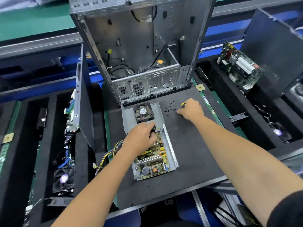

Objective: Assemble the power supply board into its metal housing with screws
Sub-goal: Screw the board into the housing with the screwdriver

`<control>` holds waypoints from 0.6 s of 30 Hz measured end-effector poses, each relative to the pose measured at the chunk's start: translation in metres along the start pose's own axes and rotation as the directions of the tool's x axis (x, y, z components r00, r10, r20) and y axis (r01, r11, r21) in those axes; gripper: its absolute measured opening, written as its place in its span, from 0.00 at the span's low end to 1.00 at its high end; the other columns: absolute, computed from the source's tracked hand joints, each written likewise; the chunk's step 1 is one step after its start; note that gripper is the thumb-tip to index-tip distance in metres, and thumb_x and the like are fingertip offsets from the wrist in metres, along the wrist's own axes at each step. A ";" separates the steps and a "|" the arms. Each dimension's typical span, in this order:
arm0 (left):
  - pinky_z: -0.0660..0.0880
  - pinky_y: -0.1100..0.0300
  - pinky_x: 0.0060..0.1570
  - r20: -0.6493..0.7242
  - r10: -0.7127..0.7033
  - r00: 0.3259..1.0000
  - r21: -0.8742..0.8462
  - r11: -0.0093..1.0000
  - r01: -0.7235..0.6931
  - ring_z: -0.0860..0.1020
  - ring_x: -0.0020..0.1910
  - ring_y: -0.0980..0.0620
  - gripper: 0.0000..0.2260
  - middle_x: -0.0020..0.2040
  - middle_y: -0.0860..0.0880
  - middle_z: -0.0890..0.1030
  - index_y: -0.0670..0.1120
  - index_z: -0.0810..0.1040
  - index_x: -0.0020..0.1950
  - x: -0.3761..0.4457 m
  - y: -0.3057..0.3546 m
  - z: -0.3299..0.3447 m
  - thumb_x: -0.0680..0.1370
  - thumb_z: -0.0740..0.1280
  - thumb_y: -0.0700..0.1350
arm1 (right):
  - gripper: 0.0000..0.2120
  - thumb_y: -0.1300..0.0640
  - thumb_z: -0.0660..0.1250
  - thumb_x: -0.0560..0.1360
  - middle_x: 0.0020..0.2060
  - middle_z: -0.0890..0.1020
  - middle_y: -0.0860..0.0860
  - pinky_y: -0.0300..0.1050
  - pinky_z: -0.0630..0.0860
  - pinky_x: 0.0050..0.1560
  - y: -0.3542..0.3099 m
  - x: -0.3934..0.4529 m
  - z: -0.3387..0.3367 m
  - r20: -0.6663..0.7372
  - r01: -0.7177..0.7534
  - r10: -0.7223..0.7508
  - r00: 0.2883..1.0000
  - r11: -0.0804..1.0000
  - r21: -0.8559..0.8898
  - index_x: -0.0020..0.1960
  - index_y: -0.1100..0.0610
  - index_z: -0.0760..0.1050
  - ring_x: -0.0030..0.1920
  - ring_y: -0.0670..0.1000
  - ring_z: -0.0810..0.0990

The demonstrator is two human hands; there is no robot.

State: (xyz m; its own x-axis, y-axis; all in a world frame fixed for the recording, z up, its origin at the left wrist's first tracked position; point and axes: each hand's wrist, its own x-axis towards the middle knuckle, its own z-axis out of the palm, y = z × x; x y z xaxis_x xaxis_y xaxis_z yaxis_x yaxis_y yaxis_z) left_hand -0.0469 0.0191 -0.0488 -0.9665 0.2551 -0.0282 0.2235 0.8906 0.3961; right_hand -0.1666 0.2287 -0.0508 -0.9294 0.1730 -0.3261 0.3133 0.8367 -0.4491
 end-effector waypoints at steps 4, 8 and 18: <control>0.76 0.50 0.42 -0.001 -0.029 1.000 -0.017 0.999 0.029 0.74 0.43 0.47 0.13 0.44 0.47 0.76 0.44 0.73 0.61 0.002 0.001 -0.001 0.78 0.60 0.46 | 0.10 0.58 0.69 0.74 0.39 0.74 0.57 0.44 0.68 0.38 -0.001 0.001 0.009 -0.039 -0.003 0.001 0.999 0.998 -0.063 0.39 0.60 0.70 0.40 0.58 0.71; 0.76 0.48 0.44 0.011 -0.031 0.999 -0.042 0.999 0.031 0.75 0.45 0.47 0.14 0.45 0.47 0.77 0.45 0.73 0.62 0.002 0.001 -0.001 0.79 0.59 0.48 | 0.07 0.60 0.67 0.75 0.40 0.71 0.56 0.46 0.69 0.39 -0.003 0.002 0.013 -0.077 0.006 -0.012 0.997 0.997 -0.079 0.43 0.61 0.70 0.40 0.58 0.71; 0.73 0.55 0.51 0.060 -0.021 0.998 -0.080 0.996 0.026 0.76 0.57 0.48 0.21 0.61 0.48 0.77 0.49 0.66 0.73 0.002 -0.002 0.000 0.80 0.58 0.52 | 0.17 0.60 0.66 0.73 0.30 0.69 0.52 0.41 0.64 0.30 -0.010 -0.016 -0.011 0.057 0.059 -0.055 0.997 0.996 -0.071 0.31 0.58 0.62 0.30 0.54 0.68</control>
State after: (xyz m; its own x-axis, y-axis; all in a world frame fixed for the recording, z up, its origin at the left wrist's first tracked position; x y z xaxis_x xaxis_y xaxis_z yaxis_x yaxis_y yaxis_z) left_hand -0.0495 0.0178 -0.0501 -0.9617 0.2584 -0.0910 0.1880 0.8640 0.4671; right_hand -0.1567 0.2226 -0.0319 -0.9327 0.0965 -0.3474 0.2430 0.8801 -0.4079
